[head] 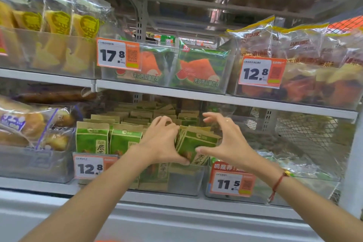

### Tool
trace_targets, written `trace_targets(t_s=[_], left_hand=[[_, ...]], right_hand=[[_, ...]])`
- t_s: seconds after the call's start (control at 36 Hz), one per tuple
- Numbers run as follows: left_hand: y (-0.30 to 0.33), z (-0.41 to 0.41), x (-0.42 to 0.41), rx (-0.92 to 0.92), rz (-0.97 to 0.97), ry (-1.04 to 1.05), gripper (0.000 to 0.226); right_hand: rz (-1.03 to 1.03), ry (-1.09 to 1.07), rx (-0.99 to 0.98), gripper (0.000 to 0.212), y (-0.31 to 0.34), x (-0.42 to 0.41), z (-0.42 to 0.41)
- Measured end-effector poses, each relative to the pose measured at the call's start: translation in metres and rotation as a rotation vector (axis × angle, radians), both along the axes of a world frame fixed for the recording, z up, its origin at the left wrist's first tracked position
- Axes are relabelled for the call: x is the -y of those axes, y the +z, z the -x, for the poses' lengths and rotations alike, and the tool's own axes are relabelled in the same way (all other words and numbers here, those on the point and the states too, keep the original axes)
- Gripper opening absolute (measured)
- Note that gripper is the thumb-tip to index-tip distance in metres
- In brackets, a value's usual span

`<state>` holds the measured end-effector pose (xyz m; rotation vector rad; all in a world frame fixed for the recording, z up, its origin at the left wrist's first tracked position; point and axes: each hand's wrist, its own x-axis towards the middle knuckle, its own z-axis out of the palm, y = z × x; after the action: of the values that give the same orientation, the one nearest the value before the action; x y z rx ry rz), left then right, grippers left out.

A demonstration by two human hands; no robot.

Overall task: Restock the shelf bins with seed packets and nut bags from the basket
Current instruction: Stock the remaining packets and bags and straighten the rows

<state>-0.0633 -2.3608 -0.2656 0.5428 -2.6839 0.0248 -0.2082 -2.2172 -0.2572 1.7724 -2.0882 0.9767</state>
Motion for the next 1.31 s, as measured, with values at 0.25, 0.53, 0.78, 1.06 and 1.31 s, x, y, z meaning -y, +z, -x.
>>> trace_targets(t_s=[0.25,0.53,0.78,1.06,1.31], left_hand=[[-0.016,-0.027,0.019,-0.071,0.085,0.042,0.096],[-0.02,-0.026,0.028,-0.031,0.131,0.093,0.089],[-0.011,-0.025,0.034,-0.05,0.008,0.005,0.068],[0.034,0.035,0.052,0.25,-0.237,0.113,0.047],[0.029,0.035,0.052,0.264,-0.146,0.26,0.051]], right_hand=[[-0.418,-0.182,-0.547,0.077,0.01,0.035,-0.01],[-0.656,-0.15,-0.453,0.076,0.019,0.061,-0.039],[-0.584,-0.237,-0.392,0.072,0.01,0.062,-0.04],[-0.6,-0.136,-0.433,0.089,0.018,0.056,-0.035],[-0.456,-0.166,-0.485,0.069,0.004,0.055,-0.037]])
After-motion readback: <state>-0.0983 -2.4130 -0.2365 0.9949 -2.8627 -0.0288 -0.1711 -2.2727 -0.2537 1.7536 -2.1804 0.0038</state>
